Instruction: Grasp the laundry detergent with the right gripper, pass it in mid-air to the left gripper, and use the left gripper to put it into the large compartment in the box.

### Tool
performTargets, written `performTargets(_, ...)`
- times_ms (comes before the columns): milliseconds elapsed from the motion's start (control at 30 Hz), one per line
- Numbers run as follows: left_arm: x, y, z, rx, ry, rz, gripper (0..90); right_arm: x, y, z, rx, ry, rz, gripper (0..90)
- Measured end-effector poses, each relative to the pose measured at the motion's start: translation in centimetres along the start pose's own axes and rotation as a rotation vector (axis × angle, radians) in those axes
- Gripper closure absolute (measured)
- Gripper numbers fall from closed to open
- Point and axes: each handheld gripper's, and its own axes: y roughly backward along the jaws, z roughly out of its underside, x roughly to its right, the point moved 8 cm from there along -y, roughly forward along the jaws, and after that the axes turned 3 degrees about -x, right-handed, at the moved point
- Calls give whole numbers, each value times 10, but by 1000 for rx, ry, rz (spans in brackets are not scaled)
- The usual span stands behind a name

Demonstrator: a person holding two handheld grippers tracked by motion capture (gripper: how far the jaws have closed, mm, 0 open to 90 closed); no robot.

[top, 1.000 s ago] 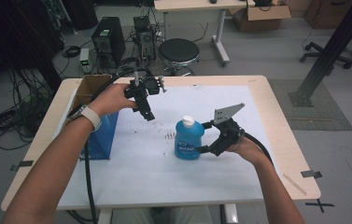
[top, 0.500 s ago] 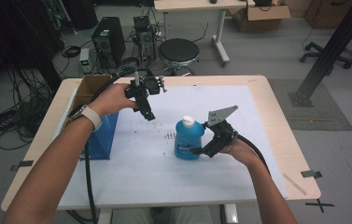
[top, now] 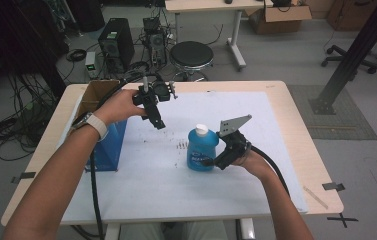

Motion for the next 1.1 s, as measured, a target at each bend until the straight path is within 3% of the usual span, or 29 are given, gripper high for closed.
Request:
performTargets(367,0,0,0,-1,1,0,54,-1,-3,-2,14,6,0,108)
performTargets(800,-1,-1,0,0,7,2,56,-2,-3,-4,39,29,-9,279)
performTargets(1100,-1,0,0,-1,6,1,56,-1,-3,-4,40,29,-7,289)
